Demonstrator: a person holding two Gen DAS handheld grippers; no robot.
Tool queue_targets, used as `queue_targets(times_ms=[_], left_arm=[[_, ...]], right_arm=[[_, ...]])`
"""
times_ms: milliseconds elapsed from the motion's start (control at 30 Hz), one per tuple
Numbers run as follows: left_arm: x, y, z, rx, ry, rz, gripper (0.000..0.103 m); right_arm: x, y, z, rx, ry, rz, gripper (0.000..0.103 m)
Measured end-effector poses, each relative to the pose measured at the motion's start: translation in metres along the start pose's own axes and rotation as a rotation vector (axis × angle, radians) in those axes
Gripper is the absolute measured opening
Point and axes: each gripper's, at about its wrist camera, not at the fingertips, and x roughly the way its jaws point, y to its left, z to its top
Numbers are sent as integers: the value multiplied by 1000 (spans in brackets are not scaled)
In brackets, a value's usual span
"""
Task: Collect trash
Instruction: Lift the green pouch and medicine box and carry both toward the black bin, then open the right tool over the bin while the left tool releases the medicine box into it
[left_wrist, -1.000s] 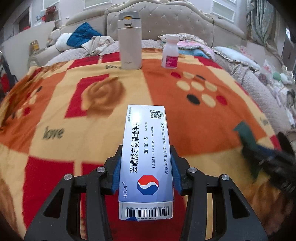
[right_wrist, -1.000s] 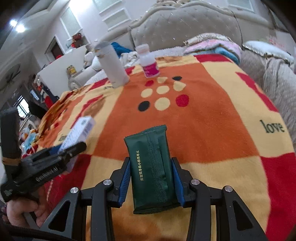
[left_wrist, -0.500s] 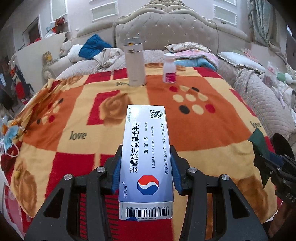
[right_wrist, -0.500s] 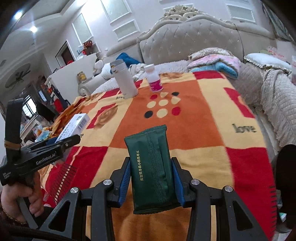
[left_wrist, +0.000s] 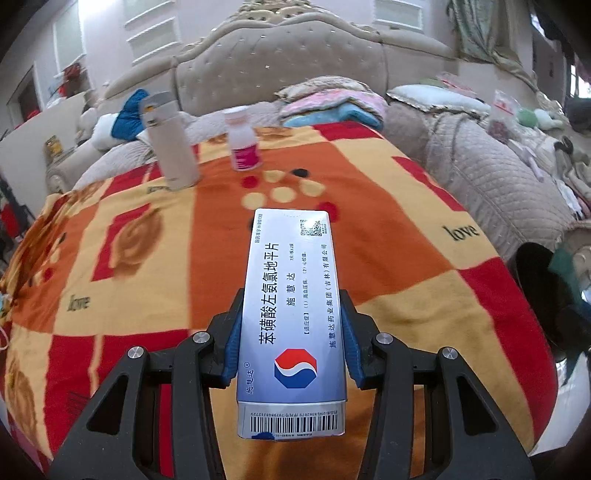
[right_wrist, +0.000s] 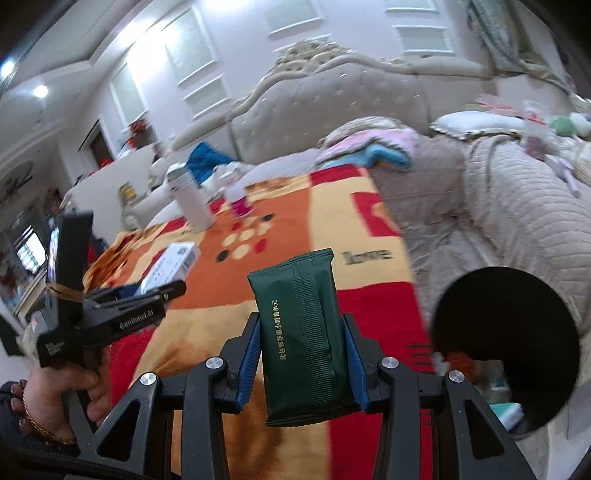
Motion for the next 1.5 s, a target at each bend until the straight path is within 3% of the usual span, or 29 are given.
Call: queue_targets(times_ms=[267,500,767,933,1067,1200,1500], left_arm=[[16,-40,2,48,8,-57,43],[24,-76,13,104,-3,-103,43],[29,-126,20,200,-12,-175,43],[32,-174,22,294,27,-464,43],[32,-203,22,353,19,-640,43],[39,-217,25,361,49,-699,43],[45,-223,29,322,91,-743,43]], right_arm=[[-32,-48,2,54,-118,-207,40],[-39,-95,12,153,-168,-354,40],[-36,-134,8,225,-119,-455,40],[-29,-148,1,254,-52,-504,40],[-23,-153,-5,258,-6,-549,40],[-15,-155,-12,270,51,-582,40],[-12,-144,-15,282,51,-608,40]])
